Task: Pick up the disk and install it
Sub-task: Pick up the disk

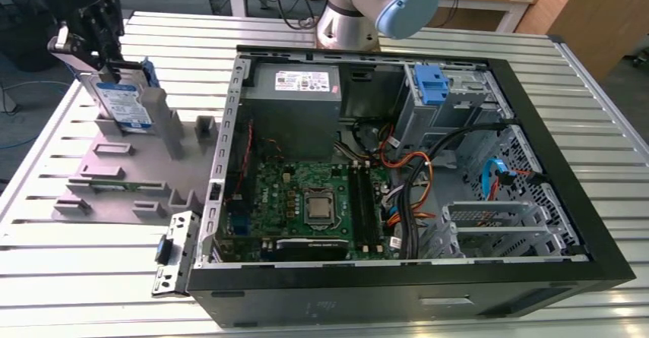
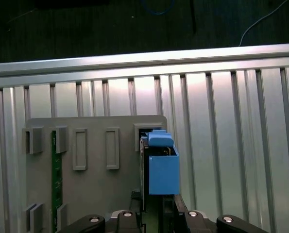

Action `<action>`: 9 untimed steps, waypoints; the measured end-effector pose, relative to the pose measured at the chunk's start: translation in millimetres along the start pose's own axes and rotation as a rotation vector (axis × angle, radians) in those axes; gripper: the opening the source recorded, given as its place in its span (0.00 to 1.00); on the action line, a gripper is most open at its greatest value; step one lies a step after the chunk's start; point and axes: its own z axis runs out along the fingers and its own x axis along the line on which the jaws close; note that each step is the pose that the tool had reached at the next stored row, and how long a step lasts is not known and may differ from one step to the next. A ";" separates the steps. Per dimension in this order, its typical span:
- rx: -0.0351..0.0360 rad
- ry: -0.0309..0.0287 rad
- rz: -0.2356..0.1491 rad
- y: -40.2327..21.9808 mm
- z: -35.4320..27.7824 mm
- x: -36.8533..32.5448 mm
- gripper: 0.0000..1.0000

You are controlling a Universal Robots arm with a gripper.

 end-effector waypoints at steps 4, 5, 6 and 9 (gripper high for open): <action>-0.0008 0.0005 -0.013 0.0 0.4 0.1 0.35; -0.0006 0.0004 -0.013 0.0 0.5 0.1 0.35; -0.0005 0.0003 -0.014 0.0 0.5 0.0 0.35; -0.0010 0.0007 -0.030 0.0 0.6 0.0 0.35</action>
